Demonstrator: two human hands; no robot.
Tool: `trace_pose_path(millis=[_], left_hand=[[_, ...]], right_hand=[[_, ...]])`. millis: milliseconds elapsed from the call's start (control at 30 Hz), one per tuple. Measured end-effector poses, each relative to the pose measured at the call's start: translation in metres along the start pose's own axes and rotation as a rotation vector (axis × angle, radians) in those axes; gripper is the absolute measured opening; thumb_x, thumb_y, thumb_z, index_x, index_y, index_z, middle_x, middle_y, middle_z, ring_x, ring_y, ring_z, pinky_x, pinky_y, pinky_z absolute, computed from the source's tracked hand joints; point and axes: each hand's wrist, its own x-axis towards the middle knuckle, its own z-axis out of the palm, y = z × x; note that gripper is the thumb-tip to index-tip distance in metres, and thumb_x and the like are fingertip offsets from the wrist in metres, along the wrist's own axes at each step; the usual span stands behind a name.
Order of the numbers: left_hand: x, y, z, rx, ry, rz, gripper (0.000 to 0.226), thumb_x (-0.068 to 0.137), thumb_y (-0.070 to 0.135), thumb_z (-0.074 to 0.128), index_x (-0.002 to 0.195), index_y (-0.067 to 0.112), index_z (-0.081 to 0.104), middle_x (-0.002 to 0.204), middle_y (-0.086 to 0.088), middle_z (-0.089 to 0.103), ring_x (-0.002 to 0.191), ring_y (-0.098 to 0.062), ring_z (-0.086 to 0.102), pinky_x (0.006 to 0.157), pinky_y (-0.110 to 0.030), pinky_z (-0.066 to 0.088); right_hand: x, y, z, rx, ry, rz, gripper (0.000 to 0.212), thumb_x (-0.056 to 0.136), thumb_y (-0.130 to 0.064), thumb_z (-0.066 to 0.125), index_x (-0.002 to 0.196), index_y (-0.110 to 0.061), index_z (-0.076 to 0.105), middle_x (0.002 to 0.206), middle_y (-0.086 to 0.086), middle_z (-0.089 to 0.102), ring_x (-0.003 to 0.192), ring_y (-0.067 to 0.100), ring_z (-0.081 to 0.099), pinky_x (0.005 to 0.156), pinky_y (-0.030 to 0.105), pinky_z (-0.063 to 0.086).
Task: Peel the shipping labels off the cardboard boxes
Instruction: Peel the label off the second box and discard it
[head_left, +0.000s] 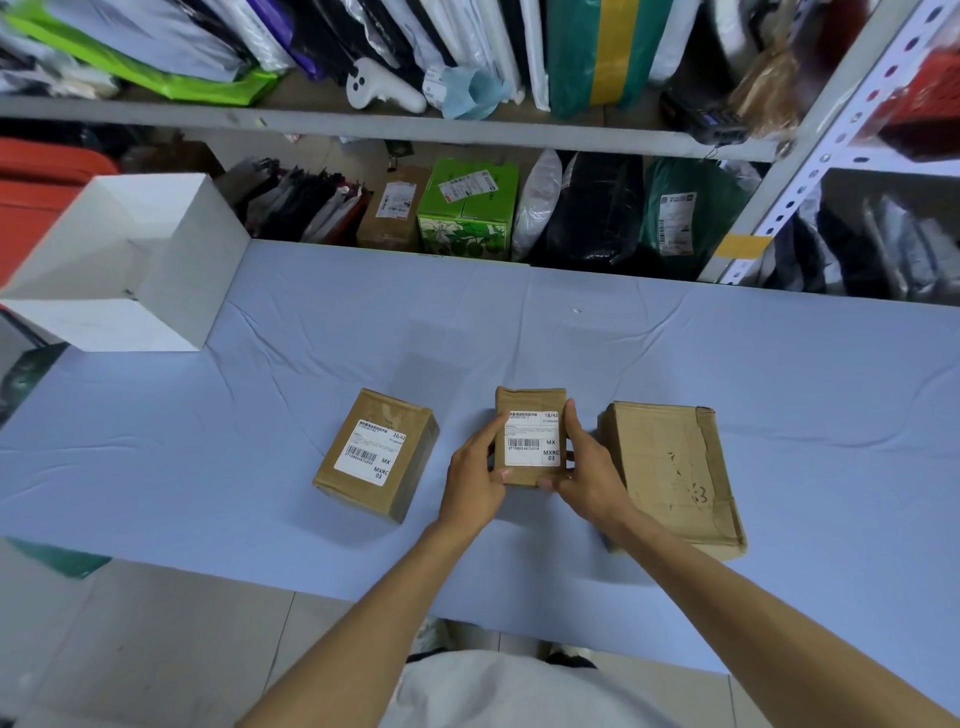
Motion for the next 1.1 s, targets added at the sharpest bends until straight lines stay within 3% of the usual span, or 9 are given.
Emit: trace_pose_path(millis=[233, 300, 367, 467, 600, 733, 900, 1100], left_hand=[[0.0035, 0.0073, -0.0018, -0.112, 0.035, -0.011, 0.075, 0.070, -0.021, 0.058, 0.129, 0.023, 0.051, 0.120, -0.005, 0.064, 0.107, -0.010, 0.062, 0.089, -0.034, 0.056], [0.0042, 0.0084, -0.0029, -0.129, 0.040, -0.026, 0.073, 0.068, -0.022, 0.059, 0.124, 0.024, 0.053, 0.119, -0.004, 0.064, 0.102, -0.004, 0.062, 0.086, -0.033, 0.057], [0.0041, 0.0089, -0.0024, -0.099, 0.034, -0.022, 0.061, 0.068, -0.022, 0.058, 0.112, 0.021, 0.060, 0.118, 0.000, 0.061, 0.104, -0.009, 0.061, 0.086, -0.037, 0.057], [0.0017, 0.0057, 0.0000, -0.008, 0.040, 0.005, 0.048, 0.071, -0.019, 0.059, 0.097, 0.020, 0.064, 0.118, 0.005, 0.055, 0.112, -0.017, 0.058, 0.087, -0.033, 0.057], [-0.0011, 0.0054, -0.0037, -0.147, 0.023, -0.011, 0.068, 0.070, -0.020, 0.058, 0.116, 0.029, 0.053, 0.117, 0.003, 0.063, 0.109, -0.007, 0.062, 0.081, -0.024, 0.057], [-0.0048, 0.0063, 0.0000, -0.173, 0.040, -0.007, 0.076, 0.072, -0.023, 0.053, 0.133, 0.022, 0.051, 0.122, 0.003, 0.059, 0.114, -0.011, 0.058, 0.094, -0.034, 0.054], [-0.0023, 0.0068, -0.0010, -0.178, 0.038, -0.011, 0.074, 0.071, -0.024, 0.054, 0.132, 0.018, 0.051, 0.127, -0.002, 0.059, 0.117, -0.016, 0.058, 0.094, -0.041, 0.054], [0.0019, 0.0095, -0.0047, -0.178, 0.028, -0.030, 0.069, 0.069, -0.022, 0.059, 0.123, 0.020, 0.054, 0.122, -0.004, 0.061, 0.110, -0.016, 0.061, 0.084, -0.036, 0.058]], right_hand=[[0.0027, 0.0006, 0.0010, 0.012, -0.002, 0.008, 0.115, 0.075, 0.006, 0.071, 0.151, -0.021, -0.011, 0.129, 0.001, 0.053, 0.112, 0.009, 0.051, 0.089, 0.027, 0.053], [0.0026, 0.0009, 0.0017, 0.010, 0.003, -0.001, 0.114, 0.077, 0.006, 0.070, 0.149, -0.024, -0.012, 0.125, -0.003, 0.053, 0.110, 0.008, 0.052, 0.085, 0.021, 0.053], [0.0019, 0.0017, 0.0029, 0.008, 0.013, -0.012, 0.111, 0.079, 0.005, 0.068, 0.147, -0.030, -0.013, 0.119, -0.008, 0.052, 0.103, 0.006, 0.054, 0.076, 0.012, 0.051], [0.0007, 0.0021, 0.0035, -0.019, 0.015, -0.011, 0.112, 0.079, 0.002, 0.070, 0.149, -0.027, -0.012, 0.123, -0.003, 0.052, 0.104, 0.008, 0.056, 0.080, 0.017, 0.053], [-0.0006, 0.0034, 0.0042, -0.017, 0.025, -0.023, 0.112, 0.079, 0.003, 0.070, 0.149, -0.029, -0.013, 0.127, 0.001, 0.052, 0.103, 0.005, 0.055, 0.080, 0.018, 0.053], [-0.0001, 0.0039, 0.0034, -0.055, 0.022, -0.034, 0.115, 0.077, 0.001, 0.072, 0.151, -0.021, -0.013, 0.131, 0.008, 0.052, 0.116, 0.018, 0.054, 0.092, 0.037, 0.053], [-0.0007, 0.0036, 0.0034, -0.066, 0.016, -0.030, 0.116, 0.077, 0.001, 0.073, 0.151, -0.021, -0.014, 0.131, 0.008, 0.051, 0.118, 0.019, 0.053, 0.093, 0.038, 0.052], [-0.0013, 0.0038, 0.0043, -0.085, 0.017, -0.036, 0.116, 0.079, 0.000, 0.071, 0.150, -0.024, -0.017, 0.131, 0.009, 0.051, 0.117, 0.020, 0.053, 0.091, 0.041, 0.053]])
